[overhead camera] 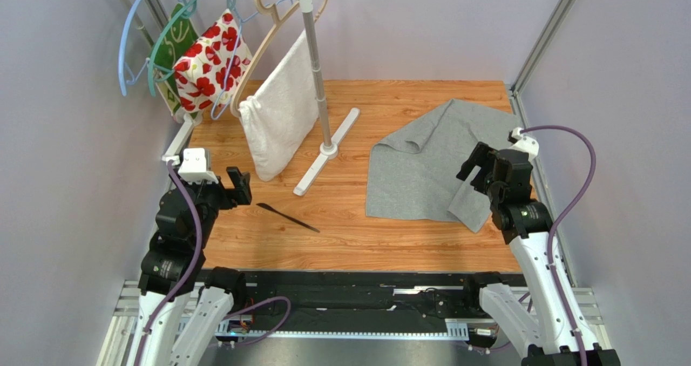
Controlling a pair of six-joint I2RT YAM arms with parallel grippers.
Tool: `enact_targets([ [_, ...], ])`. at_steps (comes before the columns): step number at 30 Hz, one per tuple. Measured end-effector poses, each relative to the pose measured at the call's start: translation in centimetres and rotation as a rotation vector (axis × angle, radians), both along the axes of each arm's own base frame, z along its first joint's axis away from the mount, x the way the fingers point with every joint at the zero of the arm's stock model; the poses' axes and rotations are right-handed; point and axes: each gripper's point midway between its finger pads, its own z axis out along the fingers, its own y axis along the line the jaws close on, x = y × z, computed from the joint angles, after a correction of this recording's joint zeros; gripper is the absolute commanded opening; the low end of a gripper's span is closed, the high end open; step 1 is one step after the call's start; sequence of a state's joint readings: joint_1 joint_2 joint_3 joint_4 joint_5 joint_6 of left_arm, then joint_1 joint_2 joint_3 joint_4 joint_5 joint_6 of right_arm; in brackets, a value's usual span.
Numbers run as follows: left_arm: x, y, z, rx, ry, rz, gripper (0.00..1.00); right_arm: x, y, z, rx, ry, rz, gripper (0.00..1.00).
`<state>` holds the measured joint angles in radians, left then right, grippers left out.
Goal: Fold the napkin, place the utensils inside, and roll it up
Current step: Flatten the napkin out
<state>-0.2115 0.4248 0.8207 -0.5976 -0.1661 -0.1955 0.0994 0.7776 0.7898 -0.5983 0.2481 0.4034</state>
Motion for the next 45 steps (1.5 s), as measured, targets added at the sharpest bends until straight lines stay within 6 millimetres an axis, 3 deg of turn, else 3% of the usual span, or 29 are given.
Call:
enact_targets([
  [5,0.0,-0.1,-0.1,-0.014,0.005,0.003,0.99,1.1,0.6,1.4,0.051,-0.011,-0.008,0.90],
  [10,-0.2,-0.5,-0.1,-0.011,0.004,-0.014,0.99,1.6,1.8,-0.3,0.133,0.052,-0.009,0.92],
  [15,-0.1,-2.0,-0.6,0.002,0.030,-0.083,0.98,1.9,0.6,-4.9,0.188,0.213,-0.122,0.93],
  [22,0.3,-4.3,-2.3,0.038,0.105,-0.172,0.98,-1.2,-3.8,-11.0,0.287,0.349,-0.366,0.93],
  [30,0.4,-5.6,-3.2,0.075,0.142,-0.217,0.98,-0.9,-4.1,-15.7,0.409,0.427,-0.419,0.92],
  [36,0.6,-5.2,-3.4,0.086,0.149,-0.196,0.98,0.1,-4.8,-17.3,0.437,0.438,-0.437,0.92],
  [45,0.8,-4.9,-3.8,0.107,0.166,-0.177,0.98,1.8,-7.7,-17.1,0.489,0.376,-0.522,0.93],
])
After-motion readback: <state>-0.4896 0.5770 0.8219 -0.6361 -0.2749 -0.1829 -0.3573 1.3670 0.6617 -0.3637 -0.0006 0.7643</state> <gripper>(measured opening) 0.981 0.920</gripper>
